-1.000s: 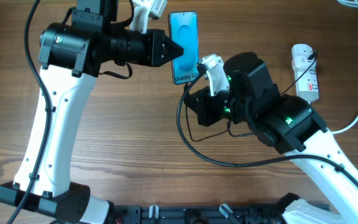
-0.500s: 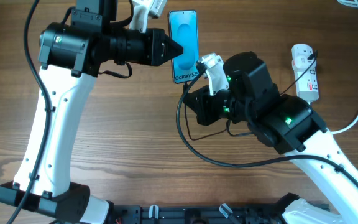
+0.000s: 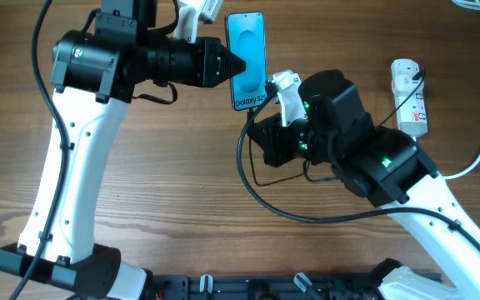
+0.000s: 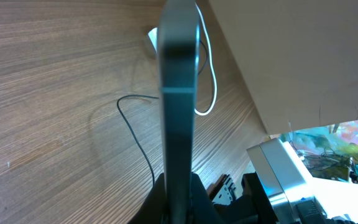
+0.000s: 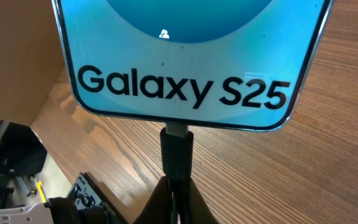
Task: Plug charger to phone and switch on socket
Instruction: 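Push the USB-C plug up into the phone's bottom port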
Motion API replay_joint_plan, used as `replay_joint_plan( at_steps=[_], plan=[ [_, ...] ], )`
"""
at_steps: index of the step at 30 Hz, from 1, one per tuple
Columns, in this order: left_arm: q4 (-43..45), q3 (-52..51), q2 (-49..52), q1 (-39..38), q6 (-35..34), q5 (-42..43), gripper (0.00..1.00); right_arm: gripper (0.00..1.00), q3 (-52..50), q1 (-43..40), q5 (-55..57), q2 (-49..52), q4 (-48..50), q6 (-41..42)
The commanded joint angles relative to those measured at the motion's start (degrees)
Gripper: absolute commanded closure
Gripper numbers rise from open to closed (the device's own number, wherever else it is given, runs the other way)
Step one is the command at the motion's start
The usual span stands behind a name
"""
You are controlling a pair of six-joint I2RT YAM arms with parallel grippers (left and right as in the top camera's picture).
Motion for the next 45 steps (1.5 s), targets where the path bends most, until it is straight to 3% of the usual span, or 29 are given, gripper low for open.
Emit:
replay_joint_plan(
  at_steps=[1, 12, 20, 45],
  plan=[
    [-0.3, 1.0, -1.8, -0.1, 0.2, 2.2, 0.96, 0.96, 0.6, -0.1, 2.5, 0.5, 0.8, 0.7],
    [-0.1, 1.0, -1.8, -0.1, 0.3, 2.3, 0.96, 0.96, 0.6, -0.4, 0.7, 0.5, 1.2, 1.8],
    [-0.1, 1.0, -1.8, -0.1, 0.4, 2.7, 0.96, 0.96, 0.6, -4.6, -9.2, 0.5, 1.4, -0.5],
    [-0.3, 1.0, -1.7, -0.1, 1.8, 5.1, 0.96, 0.96, 5.5, -4.6, -3.4, 0.4, 3.3, -4.2]
  ],
)
